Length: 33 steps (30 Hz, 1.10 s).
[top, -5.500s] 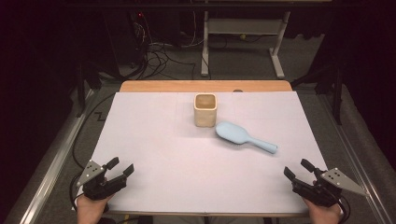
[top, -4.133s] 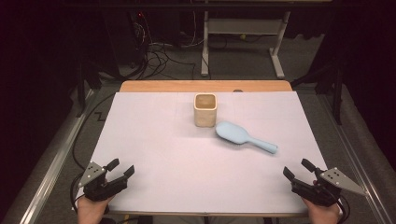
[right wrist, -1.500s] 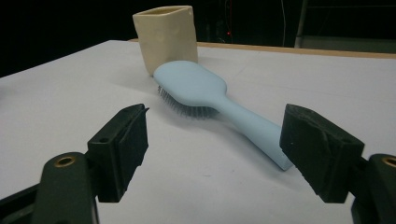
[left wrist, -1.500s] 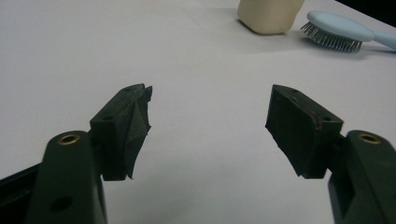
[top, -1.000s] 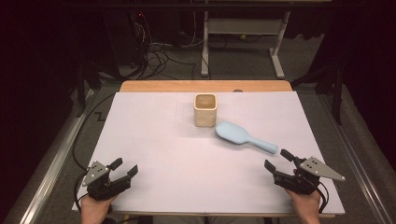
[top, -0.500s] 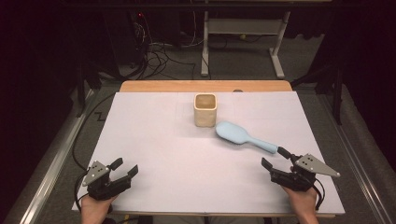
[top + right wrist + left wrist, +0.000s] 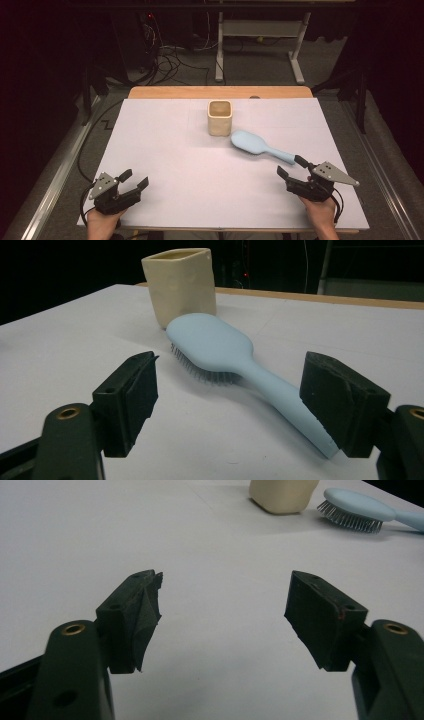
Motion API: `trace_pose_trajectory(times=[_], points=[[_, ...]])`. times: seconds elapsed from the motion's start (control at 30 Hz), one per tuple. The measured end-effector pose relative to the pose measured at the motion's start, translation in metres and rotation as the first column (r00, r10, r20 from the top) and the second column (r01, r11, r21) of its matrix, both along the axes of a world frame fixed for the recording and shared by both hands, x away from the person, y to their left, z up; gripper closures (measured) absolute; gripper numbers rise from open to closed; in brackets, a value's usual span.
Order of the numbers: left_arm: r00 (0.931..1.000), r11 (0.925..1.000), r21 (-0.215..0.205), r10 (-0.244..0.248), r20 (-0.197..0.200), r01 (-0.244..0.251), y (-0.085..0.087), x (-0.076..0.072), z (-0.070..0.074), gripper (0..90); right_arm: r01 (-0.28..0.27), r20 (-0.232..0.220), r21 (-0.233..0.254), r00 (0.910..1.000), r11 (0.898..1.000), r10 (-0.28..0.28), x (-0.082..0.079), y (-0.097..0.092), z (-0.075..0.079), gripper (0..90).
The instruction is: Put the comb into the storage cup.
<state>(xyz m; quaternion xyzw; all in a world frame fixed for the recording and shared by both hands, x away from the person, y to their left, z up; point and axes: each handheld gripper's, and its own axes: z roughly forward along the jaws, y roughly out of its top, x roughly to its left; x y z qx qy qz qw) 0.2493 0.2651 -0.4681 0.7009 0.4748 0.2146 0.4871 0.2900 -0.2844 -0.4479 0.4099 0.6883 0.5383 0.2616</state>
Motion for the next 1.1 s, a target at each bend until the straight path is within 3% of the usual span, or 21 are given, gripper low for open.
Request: trace_pose_trajectory(times=[0.17,0.33,1.1], points=[[1.0000,1.0000,0.001,-0.004,0.001,0.004,-0.001,0.000,0.000,30.7,-0.001,-0.005,0.002,1.0000,1.000,0.001,0.001,0.001,0.000,23.7],[1.0000,1.0000,0.001,-0.005,0.007,0.005,-0.001,0.000,0.000,31.1,0.004,-0.011,0.034,0.9999,0.999,-0.004,0.003,0.002,0.000,23.5],[0.9999,0.9999,-0.004,-0.009,0.011,0.009,-0.001,-0.001,0.001,31.7,0.004,-0.023,0.050,0.9997,0.999,-0.003,0.017,0.014,0.004,23.2]])
